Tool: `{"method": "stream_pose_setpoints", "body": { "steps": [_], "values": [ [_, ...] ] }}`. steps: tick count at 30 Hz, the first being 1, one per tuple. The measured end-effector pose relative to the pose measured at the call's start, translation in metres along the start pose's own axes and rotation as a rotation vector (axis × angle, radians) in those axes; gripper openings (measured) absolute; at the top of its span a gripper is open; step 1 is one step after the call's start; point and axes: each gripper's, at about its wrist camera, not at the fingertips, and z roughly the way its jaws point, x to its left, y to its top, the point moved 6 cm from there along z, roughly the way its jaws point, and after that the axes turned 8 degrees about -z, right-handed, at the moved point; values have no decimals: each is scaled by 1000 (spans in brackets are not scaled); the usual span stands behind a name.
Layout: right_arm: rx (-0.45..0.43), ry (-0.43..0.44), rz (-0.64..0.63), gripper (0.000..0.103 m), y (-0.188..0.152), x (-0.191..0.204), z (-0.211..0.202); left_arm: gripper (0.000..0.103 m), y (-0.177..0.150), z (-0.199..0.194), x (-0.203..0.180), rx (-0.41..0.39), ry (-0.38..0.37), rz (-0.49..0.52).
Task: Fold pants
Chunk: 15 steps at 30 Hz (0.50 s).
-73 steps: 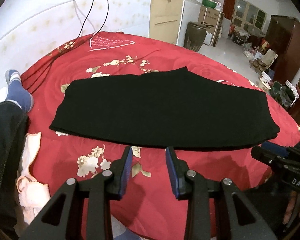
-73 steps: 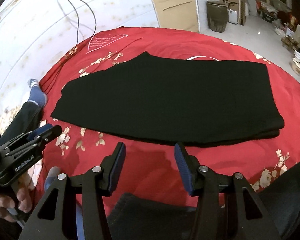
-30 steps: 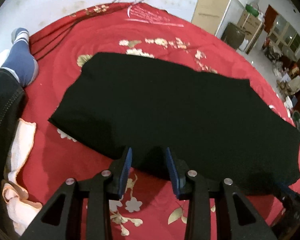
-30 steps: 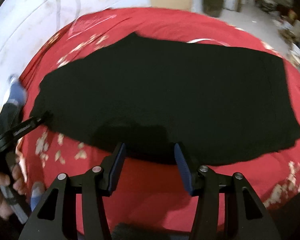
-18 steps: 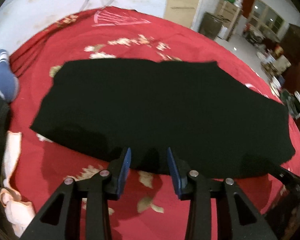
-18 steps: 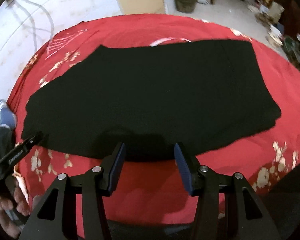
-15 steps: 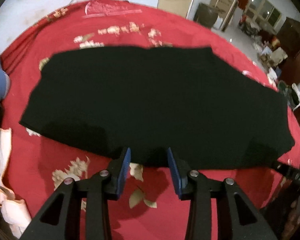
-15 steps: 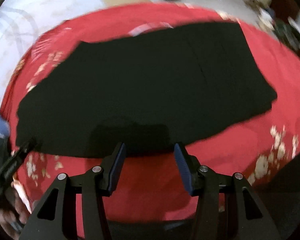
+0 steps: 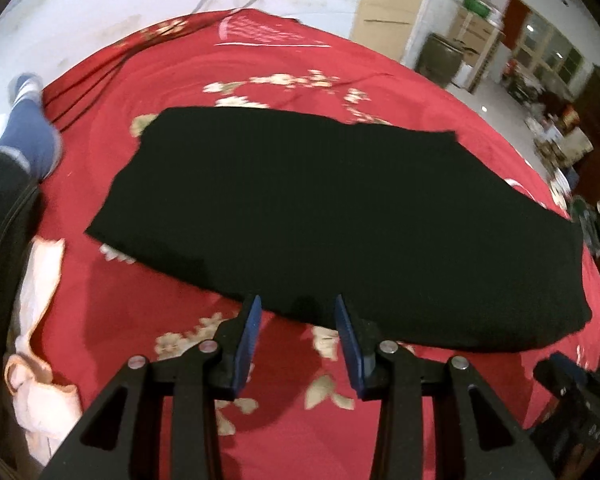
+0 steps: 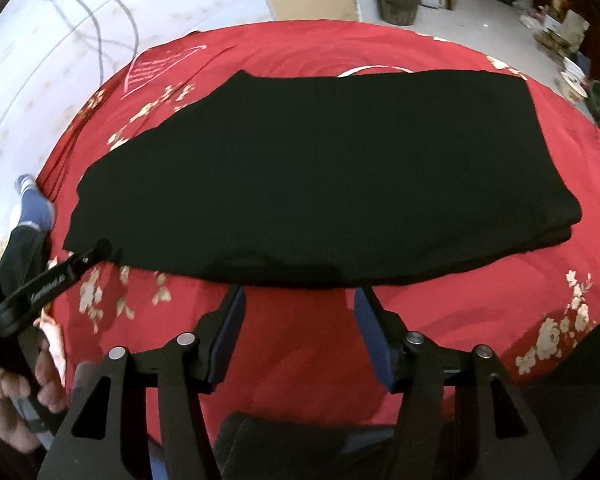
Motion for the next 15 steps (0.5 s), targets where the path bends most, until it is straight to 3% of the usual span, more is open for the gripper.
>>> {"method": "stream_pose_setpoints", "body": {
  "steps": [10, 15],
  "values": [
    [-39, 59, -44, 57, 8, 15, -7, 50, 16, 1, 55, -83, 75, -192],
    [-40, 91, -48, 57, 10, 16, -3, 50, 15, 16, 92, -66, 87, -341]
  ]
}}
